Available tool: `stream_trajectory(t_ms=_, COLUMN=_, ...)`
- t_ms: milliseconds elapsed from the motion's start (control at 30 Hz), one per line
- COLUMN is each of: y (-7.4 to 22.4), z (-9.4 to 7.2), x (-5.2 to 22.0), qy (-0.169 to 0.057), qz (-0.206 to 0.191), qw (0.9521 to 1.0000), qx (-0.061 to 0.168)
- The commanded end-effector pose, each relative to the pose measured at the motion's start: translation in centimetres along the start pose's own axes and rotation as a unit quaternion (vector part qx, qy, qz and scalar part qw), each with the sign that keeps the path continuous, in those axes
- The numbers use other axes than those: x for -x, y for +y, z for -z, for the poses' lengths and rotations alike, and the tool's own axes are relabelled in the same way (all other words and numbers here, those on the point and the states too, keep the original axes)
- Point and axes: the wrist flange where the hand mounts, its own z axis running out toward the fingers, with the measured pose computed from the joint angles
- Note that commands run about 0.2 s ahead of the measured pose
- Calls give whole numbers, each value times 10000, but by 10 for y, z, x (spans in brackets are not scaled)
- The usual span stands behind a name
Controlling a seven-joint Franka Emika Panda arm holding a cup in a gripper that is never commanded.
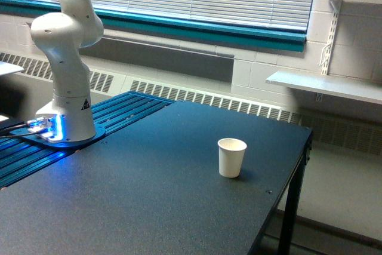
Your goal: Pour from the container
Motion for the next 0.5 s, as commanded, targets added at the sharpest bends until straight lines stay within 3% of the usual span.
stream_trajectory(t_ms=33, y=-12, z=5, x=4, qy=33, qz=67, qw=9999, qx=-75)
stream_trajectory(t_ms=500, y=8, z=-1, x=3, qy=98, qz=227, qw=9997, qx=-63)
